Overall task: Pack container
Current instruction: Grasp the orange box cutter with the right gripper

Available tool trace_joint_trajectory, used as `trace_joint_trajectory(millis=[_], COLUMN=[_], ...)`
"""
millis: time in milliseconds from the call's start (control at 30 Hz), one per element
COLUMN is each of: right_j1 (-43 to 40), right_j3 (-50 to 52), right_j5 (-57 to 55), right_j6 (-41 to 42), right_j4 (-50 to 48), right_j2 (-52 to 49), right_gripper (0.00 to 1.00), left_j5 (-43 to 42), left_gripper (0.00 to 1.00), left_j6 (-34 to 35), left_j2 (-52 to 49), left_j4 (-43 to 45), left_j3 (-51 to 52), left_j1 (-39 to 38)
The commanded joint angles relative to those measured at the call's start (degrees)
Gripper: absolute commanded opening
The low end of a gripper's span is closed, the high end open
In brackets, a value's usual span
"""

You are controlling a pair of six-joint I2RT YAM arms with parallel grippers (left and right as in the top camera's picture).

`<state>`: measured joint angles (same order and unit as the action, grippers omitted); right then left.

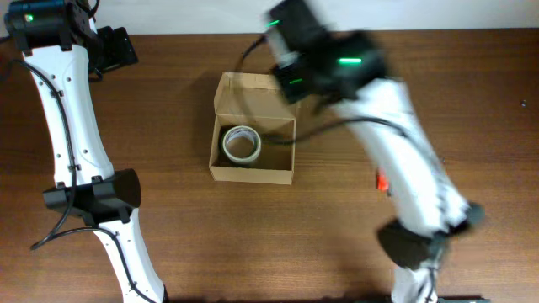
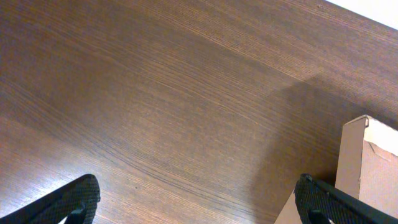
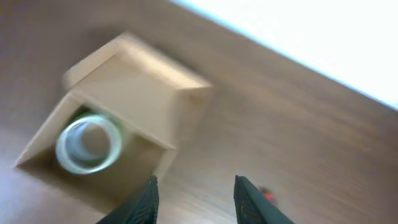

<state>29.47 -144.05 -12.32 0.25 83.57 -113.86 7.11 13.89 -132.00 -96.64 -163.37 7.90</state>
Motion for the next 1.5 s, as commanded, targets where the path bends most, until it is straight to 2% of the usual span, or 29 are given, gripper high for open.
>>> trace_joint_trajectory(millis=[0,200,367,667,833,1000,1467], right_j1=[-9.2,-27.9,-35.3,-32.7,-30.0,-29.4,-30.0], right_j3=[1.3,13.9,31.9,55.7,64.1,68.5,69.2], right_j5=[-4.0,4.2,9.4,13.4,15.4,15.1,11.3], right_j6=[1.4,3.3,4.5,4.6,6.9,11.4,11.2], right_j4=[0.2,-4.4,-7.5,-17.1,-23.6,-29.1,-32.0], right_j2=[3.3,5.8,5.8,5.8,5.8,5.7,5.2], right_gripper=[0.43,0.43,0.43,0.44,0.45,0.46,0.52], left_j5=[0.4,0.4,0.4,0.4,0.4,0.4,0.4], left_gripper=[1.0,1.0,1.0,1.0,1.0,1.0,1.0], left_j6=[-0.7,-0.7,-0.7,-0.7,-0.7,-0.7,-0.7], left_j2=[0.1,0.1,0.1,0.1,0.1,0.1,0.1], left_j4=[0.0,0.0,0.0,0.0,0.0,0.0,0.0], left_j3=[0.2,0.2,0.2,0.2,0.2,0.2,0.2], left_j1=[0.2,0.2,0.2,0.2,0.2,0.2,0.2])
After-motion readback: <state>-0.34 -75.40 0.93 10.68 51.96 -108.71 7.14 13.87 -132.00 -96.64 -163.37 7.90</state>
